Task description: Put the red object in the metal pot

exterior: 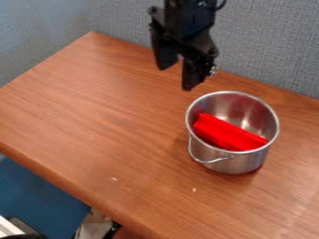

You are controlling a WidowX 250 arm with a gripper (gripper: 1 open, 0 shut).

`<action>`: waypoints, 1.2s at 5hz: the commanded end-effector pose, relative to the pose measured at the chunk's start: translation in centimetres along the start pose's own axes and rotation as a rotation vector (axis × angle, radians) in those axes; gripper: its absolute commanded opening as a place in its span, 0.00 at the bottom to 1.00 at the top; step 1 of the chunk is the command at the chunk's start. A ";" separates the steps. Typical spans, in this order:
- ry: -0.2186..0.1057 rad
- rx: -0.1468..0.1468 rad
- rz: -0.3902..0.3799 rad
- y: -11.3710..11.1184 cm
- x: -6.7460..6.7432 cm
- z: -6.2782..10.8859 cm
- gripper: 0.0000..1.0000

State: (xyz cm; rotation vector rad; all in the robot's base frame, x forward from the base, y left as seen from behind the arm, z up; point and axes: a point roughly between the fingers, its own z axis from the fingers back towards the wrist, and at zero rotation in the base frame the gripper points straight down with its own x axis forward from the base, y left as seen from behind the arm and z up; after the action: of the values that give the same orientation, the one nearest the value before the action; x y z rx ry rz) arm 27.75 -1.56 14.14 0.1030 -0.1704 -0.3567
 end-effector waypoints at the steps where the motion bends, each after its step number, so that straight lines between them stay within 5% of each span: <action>1: -0.036 0.066 0.054 -0.1 -2.3 1.6 1.00; 3: -0.032 -0.046 0.064 1.8 -0.8 2.6 1.00; 5: 0.028 -0.079 0.062 2.4 -5.0 4.2 1.00; 6: 0.035 -0.118 0.062 0.2 -4.6 3.3 1.00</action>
State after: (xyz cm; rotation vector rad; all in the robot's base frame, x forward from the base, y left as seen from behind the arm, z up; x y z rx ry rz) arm 23.13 0.16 16.14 -0.0120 -0.0930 -0.3032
